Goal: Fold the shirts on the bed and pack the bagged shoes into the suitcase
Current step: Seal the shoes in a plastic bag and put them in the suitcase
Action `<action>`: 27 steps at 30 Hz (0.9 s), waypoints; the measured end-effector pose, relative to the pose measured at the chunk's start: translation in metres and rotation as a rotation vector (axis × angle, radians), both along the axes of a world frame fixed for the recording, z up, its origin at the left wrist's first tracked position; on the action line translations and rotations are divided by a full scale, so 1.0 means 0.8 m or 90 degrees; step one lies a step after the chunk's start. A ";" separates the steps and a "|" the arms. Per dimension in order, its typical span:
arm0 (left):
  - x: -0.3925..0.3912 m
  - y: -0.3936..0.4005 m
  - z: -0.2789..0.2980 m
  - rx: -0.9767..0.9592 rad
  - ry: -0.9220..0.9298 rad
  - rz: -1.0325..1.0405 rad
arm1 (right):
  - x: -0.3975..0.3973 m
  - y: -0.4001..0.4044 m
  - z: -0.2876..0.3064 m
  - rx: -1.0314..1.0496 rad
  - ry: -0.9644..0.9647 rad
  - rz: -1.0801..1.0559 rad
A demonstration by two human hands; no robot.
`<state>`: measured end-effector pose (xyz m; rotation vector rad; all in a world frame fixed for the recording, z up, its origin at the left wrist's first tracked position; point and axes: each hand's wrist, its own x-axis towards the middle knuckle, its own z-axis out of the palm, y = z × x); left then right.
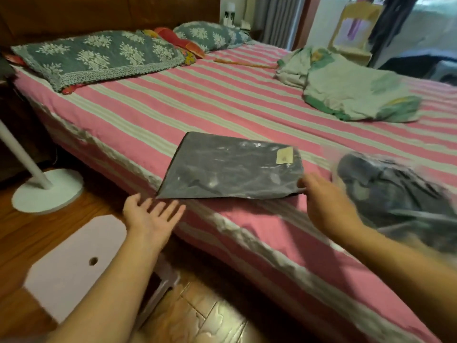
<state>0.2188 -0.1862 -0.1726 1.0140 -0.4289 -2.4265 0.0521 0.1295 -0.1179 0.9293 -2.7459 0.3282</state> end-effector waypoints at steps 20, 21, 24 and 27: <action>0.086 0.071 0.035 -0.236 -0.366 -0.494 | 0.037 -0.008 0.030 -0.128 -0.181 -0.266; 0.084 0.085 0.041 -0.242 -0.334 -0.551 | 0.061 -0.014 0.021 -0.167 -0.238 -0.236; 0.076 0.123 0.064 -0.253 -0.238 -0.619 | 0.147 -0.016 -0.002 -0.299 -0.537 -0.177; 0.066 0.158 0.064 -0.315 -0.192 -0.696 | 0.183 -0.002 -0.003 -0.541 -0.908 -0.174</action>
